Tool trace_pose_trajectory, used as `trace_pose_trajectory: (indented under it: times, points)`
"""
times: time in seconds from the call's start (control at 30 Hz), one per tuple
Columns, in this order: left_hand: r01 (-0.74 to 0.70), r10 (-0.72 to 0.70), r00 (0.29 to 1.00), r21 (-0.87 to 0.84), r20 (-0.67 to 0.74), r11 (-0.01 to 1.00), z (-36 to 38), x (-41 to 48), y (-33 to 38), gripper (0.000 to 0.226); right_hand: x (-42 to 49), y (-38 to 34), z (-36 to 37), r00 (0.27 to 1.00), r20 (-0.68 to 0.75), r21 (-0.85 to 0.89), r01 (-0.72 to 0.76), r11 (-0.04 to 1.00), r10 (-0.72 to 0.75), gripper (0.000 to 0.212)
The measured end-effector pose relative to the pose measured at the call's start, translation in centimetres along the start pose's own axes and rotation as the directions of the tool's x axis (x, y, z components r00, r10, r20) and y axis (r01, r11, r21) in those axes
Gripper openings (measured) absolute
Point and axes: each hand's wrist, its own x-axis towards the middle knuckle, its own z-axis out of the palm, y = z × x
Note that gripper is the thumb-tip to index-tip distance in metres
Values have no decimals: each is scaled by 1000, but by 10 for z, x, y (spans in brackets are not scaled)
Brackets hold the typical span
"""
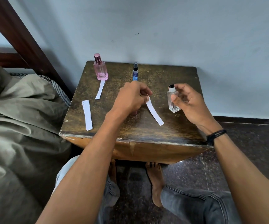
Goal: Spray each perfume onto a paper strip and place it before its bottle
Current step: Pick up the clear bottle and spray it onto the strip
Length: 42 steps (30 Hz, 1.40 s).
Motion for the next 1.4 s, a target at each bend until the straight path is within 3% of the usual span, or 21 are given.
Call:
trace_pose_trajectory:
  times: [0.7,0.9,1.03,1.23,1.4]
  points:
    - [-86,84,996,269,18,959,6,-4,1,19,1,3,4,996,82,52,-34,998,29,34]
    - [-39,49,997,153,-59,987,-9,-2,-1,14,0,2,2,996,88,73,-29,997,22,39]
    - [-77,71,992,59,100,995,-31,-4,-3,14,-1,-1,1,995,91,119,-45,992,35,52]
    - [-90,13,908,165,418,982,-39,-8,-13,33,-1,-4,3,997,54,54,-55,997,52,65]
    - [-130,54,931,189,360,973,-39,-7,-13,23,2,1,6,997,31,-24,-65,998,66,55]
